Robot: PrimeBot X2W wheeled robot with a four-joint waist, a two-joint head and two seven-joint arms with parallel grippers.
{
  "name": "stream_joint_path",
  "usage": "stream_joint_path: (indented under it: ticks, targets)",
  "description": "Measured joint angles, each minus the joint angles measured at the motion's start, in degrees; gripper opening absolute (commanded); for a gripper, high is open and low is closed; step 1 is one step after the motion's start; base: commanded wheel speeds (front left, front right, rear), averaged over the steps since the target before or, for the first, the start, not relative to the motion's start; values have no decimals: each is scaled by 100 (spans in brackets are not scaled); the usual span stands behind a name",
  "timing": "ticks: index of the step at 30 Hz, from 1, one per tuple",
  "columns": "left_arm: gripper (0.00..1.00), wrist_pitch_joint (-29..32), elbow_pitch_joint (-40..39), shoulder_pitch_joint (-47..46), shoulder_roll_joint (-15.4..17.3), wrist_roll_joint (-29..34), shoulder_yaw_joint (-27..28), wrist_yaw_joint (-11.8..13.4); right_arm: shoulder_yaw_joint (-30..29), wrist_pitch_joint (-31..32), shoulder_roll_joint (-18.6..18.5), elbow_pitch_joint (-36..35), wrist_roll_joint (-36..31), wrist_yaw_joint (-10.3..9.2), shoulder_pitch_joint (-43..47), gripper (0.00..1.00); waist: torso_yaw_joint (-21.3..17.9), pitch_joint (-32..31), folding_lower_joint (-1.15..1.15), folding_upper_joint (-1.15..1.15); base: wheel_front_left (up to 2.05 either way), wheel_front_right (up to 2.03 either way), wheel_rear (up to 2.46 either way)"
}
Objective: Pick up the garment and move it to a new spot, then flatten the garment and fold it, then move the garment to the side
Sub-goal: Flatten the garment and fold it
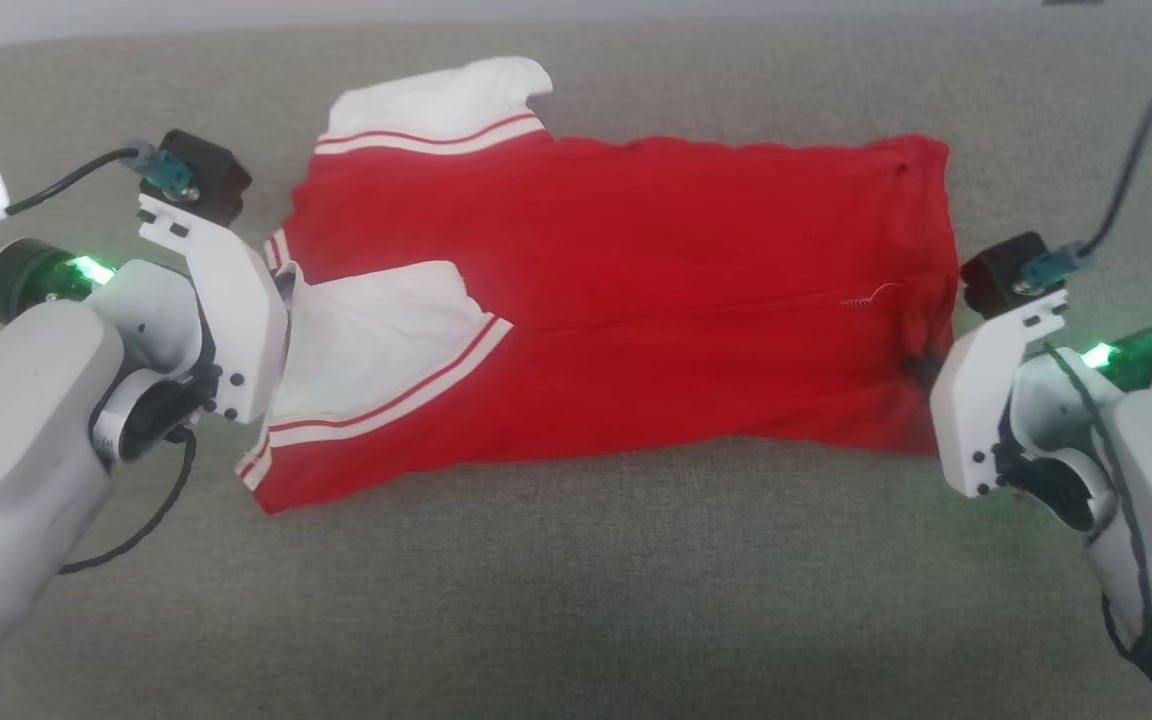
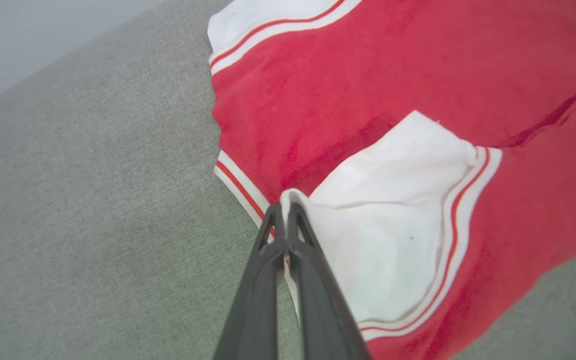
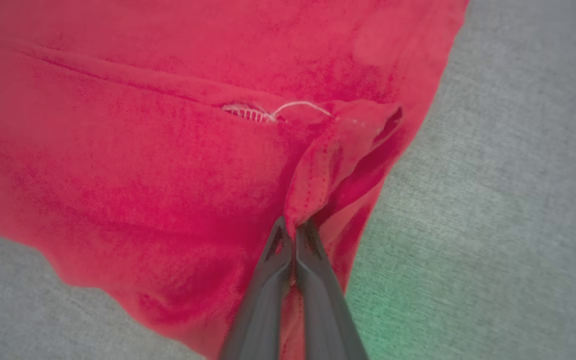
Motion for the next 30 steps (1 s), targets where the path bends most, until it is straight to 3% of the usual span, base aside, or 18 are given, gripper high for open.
stream_joint_path:
  ticks: [7, 8, 10, 11, 13, 14, 15, 16, 21, 30]
  targets:
    - [0, 118, 1302, -208, -453, -113, -116, -390, 55, 157, 214, 121, -172, 0, -250, 3, -143, 228, 0, 0, 0, 0, 0]
    - [0, 169, 1447, -218, -500, -141, -127, -437, 55, 180, 246, 142, -194, 0, -285, 8, -164, 249, 0, 0, 0, 0, 0]
    - [0, 218, 1706, -289, -592, -275, -100, -497, 58, 204, 286, 177, -204, 0, -357, 32, -195, 275, 0, 0, 0, 0, 0]
    - [7, 238, 1811, -339, -622, -307, -96, -513, 64, 220, 304, 193, -205, 0, -389, 42, -203, 276, 0, 0, 0, 0, 0]
    - [36, 300, 1981, -407, -702, -359, -88, -554, 75, 238, 321, 199, -235, 0, -425, 50, -202, 248, 0, 0, 0, 0, 0]
    - [55, 320, 2045, -430, -735, -382, -75, -563, 105, 219, 323, 163, -260, 0, -427, 83, -196, 226, 0, 0, 0, 0, 0]
    - [91, 336, 2090, -450, -758, -401, -71, -578, 103, 187, 325, 131, -265, 0, -427, 100, -188, 200, 0, 0, 0, 0, 0]
    - [100, 363, 2121, -476, -778, -408, -71, -589, 73, 179, 326, 110, -261, 0, -425, 100, -178, 169, 0, 0, 0, 0, 0]
    - [100, 537, 2058, -580, -779, -461, -54, -548, -186, 3, 288, -219, -318, 0, -286, 100, -91, -10, 0, 0, 0, 0, 0]
    - [100, 1007, 980, -279, -494, -661, -23, 44, -1274, -608, 460, -1022, -961, 0, 457, 100, 128, -294, 0, 0, 0, 0, 0]
